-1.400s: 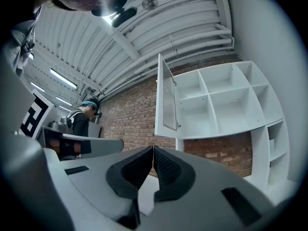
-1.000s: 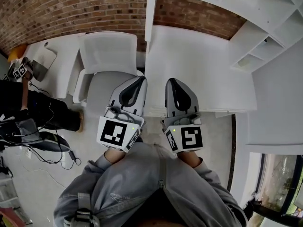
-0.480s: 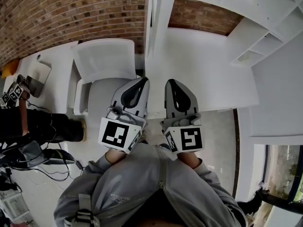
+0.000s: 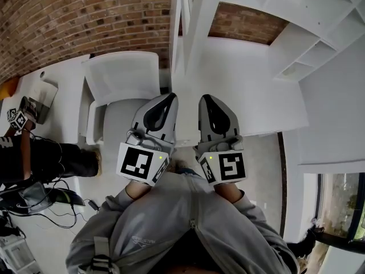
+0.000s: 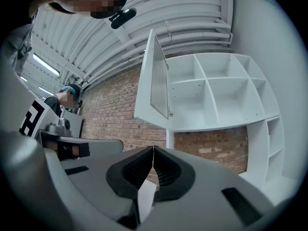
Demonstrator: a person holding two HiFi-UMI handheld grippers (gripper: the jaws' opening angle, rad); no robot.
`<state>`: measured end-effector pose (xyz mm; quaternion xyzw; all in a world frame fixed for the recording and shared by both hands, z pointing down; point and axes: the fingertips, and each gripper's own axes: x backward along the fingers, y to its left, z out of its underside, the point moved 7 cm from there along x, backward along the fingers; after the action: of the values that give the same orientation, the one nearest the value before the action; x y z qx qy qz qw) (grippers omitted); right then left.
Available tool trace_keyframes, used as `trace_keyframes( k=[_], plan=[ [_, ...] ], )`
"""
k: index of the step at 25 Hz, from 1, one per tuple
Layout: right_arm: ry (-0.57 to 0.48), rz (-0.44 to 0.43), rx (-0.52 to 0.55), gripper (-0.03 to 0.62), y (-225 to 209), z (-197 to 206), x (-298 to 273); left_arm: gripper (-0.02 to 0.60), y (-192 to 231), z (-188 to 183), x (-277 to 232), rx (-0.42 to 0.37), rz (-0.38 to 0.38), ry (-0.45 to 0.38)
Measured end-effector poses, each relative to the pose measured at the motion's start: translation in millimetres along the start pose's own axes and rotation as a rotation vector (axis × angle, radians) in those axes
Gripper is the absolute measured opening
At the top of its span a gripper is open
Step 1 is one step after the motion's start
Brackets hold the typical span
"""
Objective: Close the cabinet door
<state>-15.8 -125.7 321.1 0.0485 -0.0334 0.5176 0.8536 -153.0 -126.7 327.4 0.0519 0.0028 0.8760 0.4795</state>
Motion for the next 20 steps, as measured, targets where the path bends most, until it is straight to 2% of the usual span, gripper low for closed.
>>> trace_keyframes(
  k=[15, 20],
  plan=[
    [-0.082, -0.061, 0.054, 0.026, -22, -44, -16, 0.006, 0, -46, -15, -0.073, -0.038, -0.083],
    [-0.131, -0.068, 0.084, 0.026, -23, -67, -16, 0.006, 2, -66, -12, -0.126, -0.051, -0.110]
  ],
)
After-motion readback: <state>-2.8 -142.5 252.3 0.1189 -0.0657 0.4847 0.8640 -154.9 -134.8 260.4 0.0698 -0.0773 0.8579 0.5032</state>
